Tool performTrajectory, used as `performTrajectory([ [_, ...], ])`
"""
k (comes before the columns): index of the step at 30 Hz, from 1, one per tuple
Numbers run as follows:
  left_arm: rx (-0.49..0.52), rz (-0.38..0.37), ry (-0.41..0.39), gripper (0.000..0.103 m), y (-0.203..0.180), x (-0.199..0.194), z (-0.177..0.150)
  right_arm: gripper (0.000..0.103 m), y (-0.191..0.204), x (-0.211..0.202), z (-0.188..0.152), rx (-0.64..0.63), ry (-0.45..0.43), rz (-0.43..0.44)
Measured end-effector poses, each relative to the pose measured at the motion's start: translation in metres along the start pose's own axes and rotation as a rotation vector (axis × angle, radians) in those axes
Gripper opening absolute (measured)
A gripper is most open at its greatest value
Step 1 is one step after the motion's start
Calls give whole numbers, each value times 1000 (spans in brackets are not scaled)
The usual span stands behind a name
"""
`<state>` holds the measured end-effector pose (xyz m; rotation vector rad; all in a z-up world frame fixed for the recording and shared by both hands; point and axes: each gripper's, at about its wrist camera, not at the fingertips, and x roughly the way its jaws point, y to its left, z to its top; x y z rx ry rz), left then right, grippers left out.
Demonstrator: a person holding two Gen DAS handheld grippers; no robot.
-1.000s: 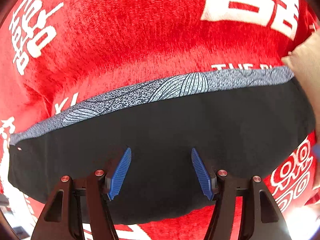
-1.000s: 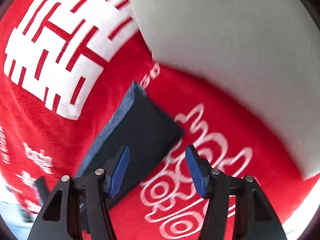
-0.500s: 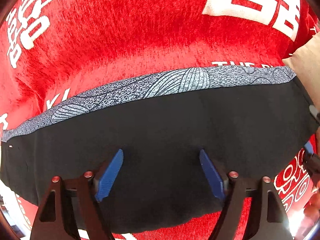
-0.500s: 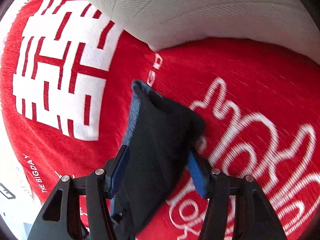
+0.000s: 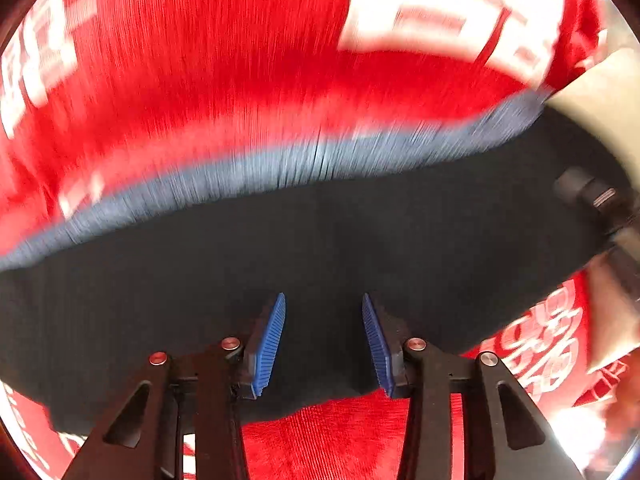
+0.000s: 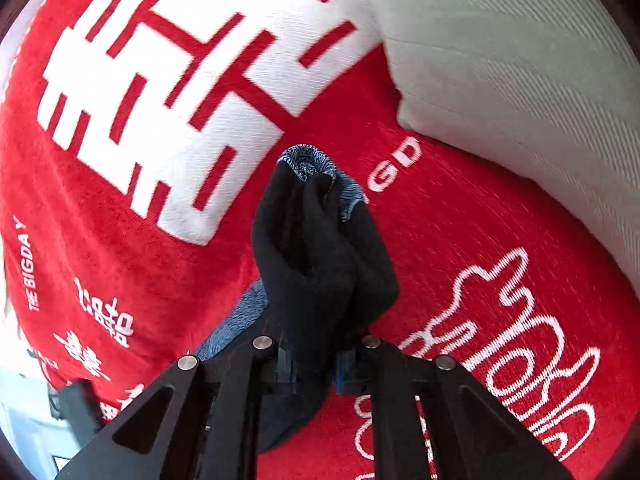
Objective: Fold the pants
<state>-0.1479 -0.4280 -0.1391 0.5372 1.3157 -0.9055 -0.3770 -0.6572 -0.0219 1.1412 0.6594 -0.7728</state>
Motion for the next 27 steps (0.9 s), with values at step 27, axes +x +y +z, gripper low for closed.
performTrajectory([
  [27,-181,-55,-138,43,184,-92,-46,13,232,12,-116,-784,49,-56],
])
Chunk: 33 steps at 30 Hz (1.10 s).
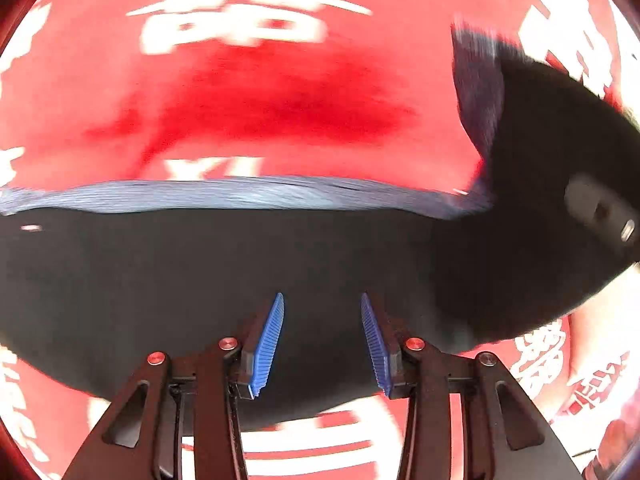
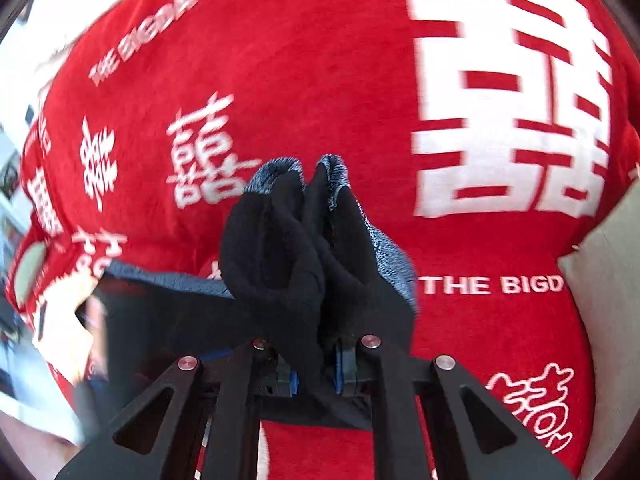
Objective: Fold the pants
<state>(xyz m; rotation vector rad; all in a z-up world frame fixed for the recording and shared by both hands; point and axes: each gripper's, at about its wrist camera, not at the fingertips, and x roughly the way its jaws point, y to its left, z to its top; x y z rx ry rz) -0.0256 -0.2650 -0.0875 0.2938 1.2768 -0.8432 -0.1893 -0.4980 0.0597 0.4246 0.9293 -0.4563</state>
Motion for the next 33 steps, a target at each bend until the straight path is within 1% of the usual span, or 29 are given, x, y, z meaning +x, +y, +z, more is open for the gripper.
performTrajectory([
  [3,-16,75,6,43,55,-8,4,13,44,29,-6,-82,54,-39],
  [5,-49,99,24,43,93,-9,3,14,75,53,-15,-141,92,-65],
  [8,-89,123,50,43,132,-6,3,15,125,92,-34,-249,147,-117],
  [10,-101,129,63,43,145,-2,-1,16,155,122,-58,-346,197,-174],
  [12,-105,123,79,43,158,1,-7,25,176,143,-84,-441,220,-242],
  [13,-102,117,86,43,161,2,-9,26,185,150,-97,-495,233,-286],
  [14,-98,111,91,44,162,3,-11,29,192,152,-106,-543,220,-329],
  [15,-97,104,94,45,160,4,-11,37,200,148,-114,-604,189,-367],
  [16,-98,91,95,46,158,4,-10,40,203,145,-118,-629,188,-368],
  [17,-98,78,96,46,154,5,-9,48,205,140,-120,-640,191,-356],
  [18,-96,57,100,46,151,3,-7,55,204,132,-121,-634,202,-320],
  [20,-86,4,103,46,139,-1,-2,58,196,116,-119,-590,219,-273],
  [22,-65,-55,107,46,123,-8,3,65,182,94,-110,-504,217,-250],
  [23,-51,-97,116,46,114,-9,6,70,173,84,-105,-456,211,-249],
  [24,-39,-139,128,46,105,-8,9,73,159,71,-99,-388,206,-250],
  [26,-13,-224,160,46,87,-6,11,73,142,59,-93,-291,210,-249],
  [28,24,-277,197,46,69,3,12,73,121,49,-90,-187,228,-242],
  [31,68,-273,240,46,51,14,10,73,99,46,-92,-97,255,-230],
  [33,76,-275,248,46,42,16,10,73,93,46,-93,-79,268,-228],
])
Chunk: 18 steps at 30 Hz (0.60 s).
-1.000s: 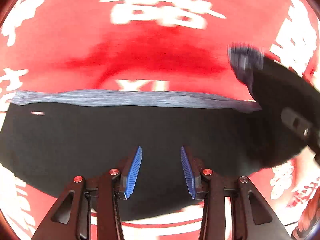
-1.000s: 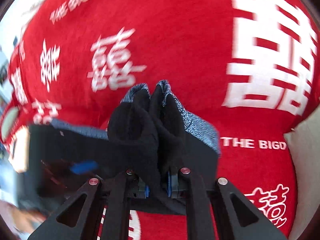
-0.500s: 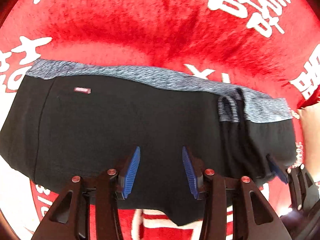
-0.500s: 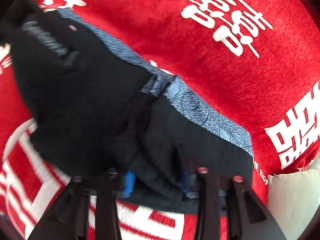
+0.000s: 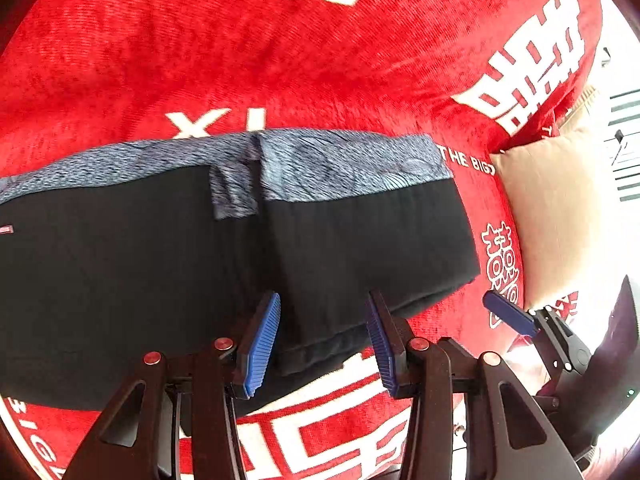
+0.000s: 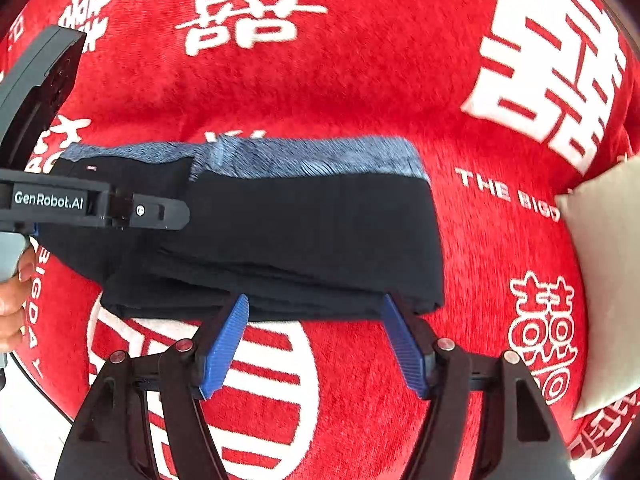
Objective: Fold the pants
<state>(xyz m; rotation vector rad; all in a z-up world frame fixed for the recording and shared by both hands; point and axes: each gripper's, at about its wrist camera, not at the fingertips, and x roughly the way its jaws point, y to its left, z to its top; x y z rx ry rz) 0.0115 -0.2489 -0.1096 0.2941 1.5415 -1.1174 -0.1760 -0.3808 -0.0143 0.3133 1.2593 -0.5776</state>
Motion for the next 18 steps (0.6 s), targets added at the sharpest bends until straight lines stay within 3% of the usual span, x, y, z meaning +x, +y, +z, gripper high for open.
performTrajectory([
  [6,-6,41,65,43,-6,26,10,73,-10,7,-8,47,23,44],
  [7,0,55,65,19,-7,28,11,72,-12,8,-8,53,27,48],
  [8,10,57,69,5,-10,30,13,68,-13,8,-8,60,32,54],
  [11,42,84,47,5,-20,24,8,64,-21,7,-8,97,49,87],
  [15,28,136,77,5,-11,37,-22,64,-32,3,-12,131,50,96],
  [18,5,135,8,5,-12,34,-30,64,-39,11,-16,171,83,130],
])
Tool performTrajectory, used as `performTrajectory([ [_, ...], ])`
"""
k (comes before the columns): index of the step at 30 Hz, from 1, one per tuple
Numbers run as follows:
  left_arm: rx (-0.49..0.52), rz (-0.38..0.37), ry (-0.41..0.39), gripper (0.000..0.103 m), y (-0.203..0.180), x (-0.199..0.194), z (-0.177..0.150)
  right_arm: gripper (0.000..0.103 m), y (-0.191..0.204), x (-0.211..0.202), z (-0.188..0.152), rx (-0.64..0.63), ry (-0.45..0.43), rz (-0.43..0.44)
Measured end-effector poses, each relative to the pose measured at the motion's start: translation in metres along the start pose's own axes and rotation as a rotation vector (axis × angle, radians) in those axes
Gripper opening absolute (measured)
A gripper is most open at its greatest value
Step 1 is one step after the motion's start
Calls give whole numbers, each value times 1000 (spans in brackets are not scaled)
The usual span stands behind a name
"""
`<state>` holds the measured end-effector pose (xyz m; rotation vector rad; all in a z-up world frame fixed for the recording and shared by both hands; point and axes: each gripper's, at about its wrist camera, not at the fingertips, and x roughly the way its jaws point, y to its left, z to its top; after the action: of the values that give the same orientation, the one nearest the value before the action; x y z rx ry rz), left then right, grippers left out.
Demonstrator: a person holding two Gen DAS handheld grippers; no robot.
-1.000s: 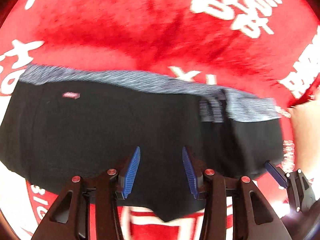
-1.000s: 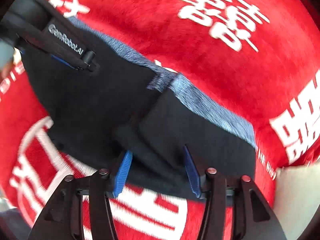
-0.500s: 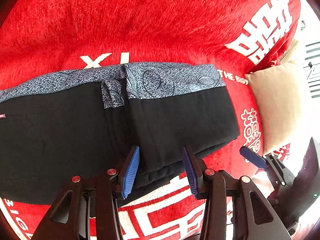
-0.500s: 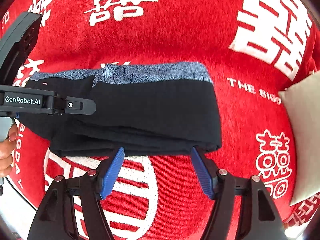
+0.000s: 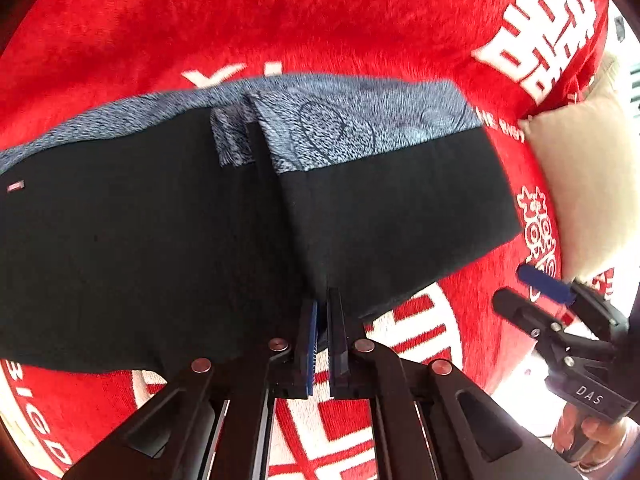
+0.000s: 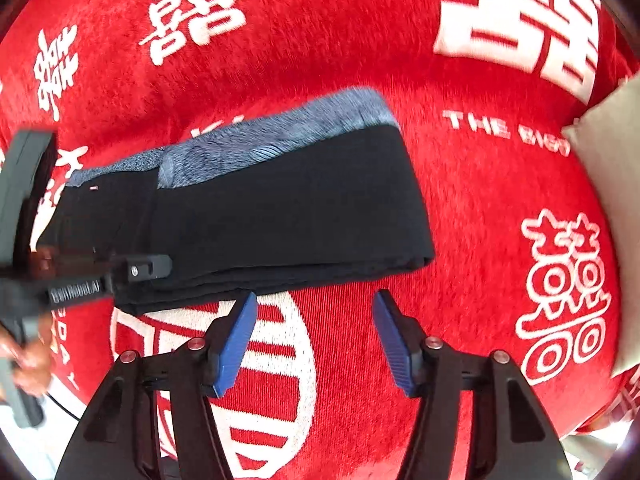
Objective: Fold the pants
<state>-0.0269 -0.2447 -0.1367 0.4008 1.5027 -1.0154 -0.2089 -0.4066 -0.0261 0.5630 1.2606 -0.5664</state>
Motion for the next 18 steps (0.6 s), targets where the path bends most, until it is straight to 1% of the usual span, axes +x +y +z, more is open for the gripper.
performTrajectory([
  [2,-48,11,-33,8,0,-7,0,65,-6,3,0,33,20,28],
  [5,-36,63,-70,8,-3,-24,2,80,-16,3,6,86,24,63],
  [9,-20,92,-103,8,-7,-42,13,80,-30,-6,27,133,-24,76],
  [11,0,83,-126,8,-12,-46,27,80,-36,-7,43,145,-49,54],
  [12,10,82,-131,8,-17,-44,36,78,-37,-7,51,149,-54,39],
  [13,19,78,-126,8,-25,-38,45,74,-39,-6,60,160,-63,32],
  [14,23,71,-118,8,-28,-32,49,60,-43,-4,69,180,-71,44],
  [15,20,80,-113,8,-27,-27,51,46,-46,0,78,203,-65,68],
  [17,9,119,-78,8,-29,-7,56,40,-51,9,92,242,-44,117],
  [18,-9,146,-49,8,-25,3,54,39,-52,14,96,256,-31,134],
])
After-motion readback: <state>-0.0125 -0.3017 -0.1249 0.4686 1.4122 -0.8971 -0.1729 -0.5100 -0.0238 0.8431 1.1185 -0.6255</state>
